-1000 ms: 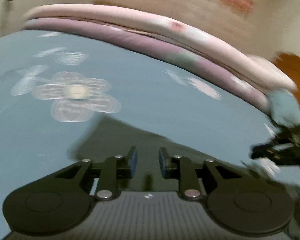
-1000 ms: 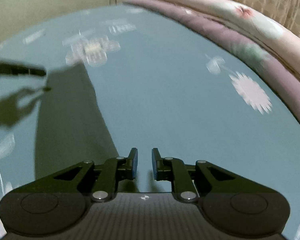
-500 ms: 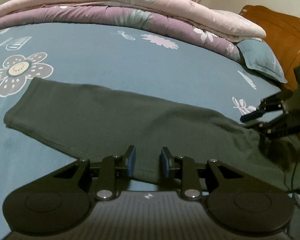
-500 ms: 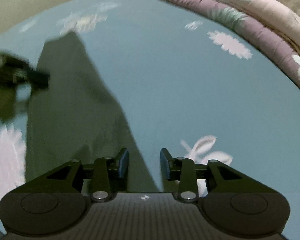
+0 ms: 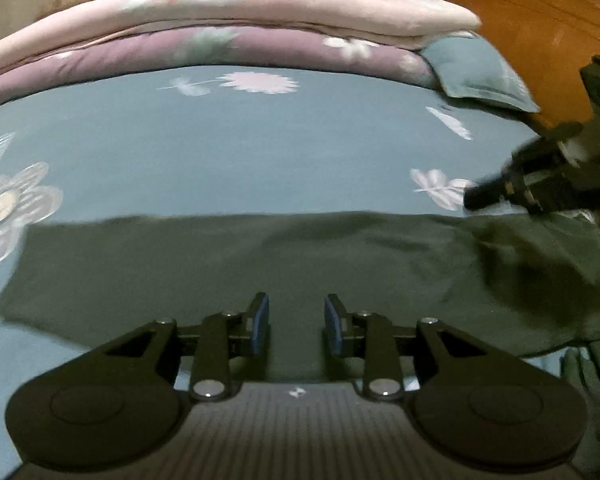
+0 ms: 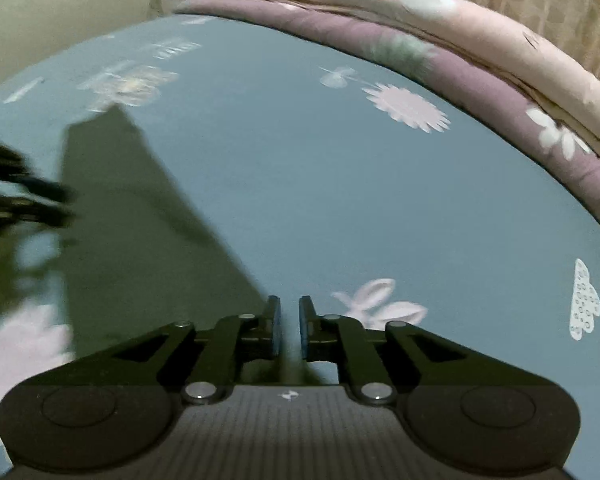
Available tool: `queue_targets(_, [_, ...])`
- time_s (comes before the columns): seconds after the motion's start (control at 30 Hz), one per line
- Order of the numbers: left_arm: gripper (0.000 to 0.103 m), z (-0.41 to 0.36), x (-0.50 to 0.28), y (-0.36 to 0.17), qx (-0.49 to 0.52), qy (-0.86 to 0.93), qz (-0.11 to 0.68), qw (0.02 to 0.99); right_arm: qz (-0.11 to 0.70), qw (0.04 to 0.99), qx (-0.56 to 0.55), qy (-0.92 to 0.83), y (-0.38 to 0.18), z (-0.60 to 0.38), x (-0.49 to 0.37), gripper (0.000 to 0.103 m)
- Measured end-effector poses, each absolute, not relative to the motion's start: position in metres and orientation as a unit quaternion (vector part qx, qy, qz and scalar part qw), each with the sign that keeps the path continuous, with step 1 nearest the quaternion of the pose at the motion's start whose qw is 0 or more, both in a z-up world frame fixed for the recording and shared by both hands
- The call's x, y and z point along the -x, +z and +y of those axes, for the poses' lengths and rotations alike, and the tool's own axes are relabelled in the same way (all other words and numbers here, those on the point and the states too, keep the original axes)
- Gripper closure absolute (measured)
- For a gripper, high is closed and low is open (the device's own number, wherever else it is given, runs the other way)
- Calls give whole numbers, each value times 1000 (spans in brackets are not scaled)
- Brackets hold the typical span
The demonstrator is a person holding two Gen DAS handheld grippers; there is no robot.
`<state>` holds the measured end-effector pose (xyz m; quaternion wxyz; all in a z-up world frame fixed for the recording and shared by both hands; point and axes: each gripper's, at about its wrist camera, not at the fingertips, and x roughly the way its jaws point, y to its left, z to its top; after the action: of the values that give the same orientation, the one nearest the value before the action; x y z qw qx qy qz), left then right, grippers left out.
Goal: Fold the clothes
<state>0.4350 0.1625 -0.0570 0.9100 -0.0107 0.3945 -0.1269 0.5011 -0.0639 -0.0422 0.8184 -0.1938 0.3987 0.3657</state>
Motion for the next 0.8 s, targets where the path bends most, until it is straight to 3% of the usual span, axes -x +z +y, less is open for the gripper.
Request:
queue_targets(0.23, [72,120,-438,-88,-80,-145,428,889,475,808,130,324,-89,-40,-439,85])
queue_targets(0.43, [71,143,-403,-78,-53,-150,465,871,497,805,66,317,-91,-50,-415,83])
queue_targets(0.6, [70,145,-429,-60,-63,-138,425,893,464,832,53,300,-76,-45,-437,83])
queue_targets(0.8, [67,157,-445,-83,-20,-110,442,890,473,828,41,297,-98,-26,-437,79])
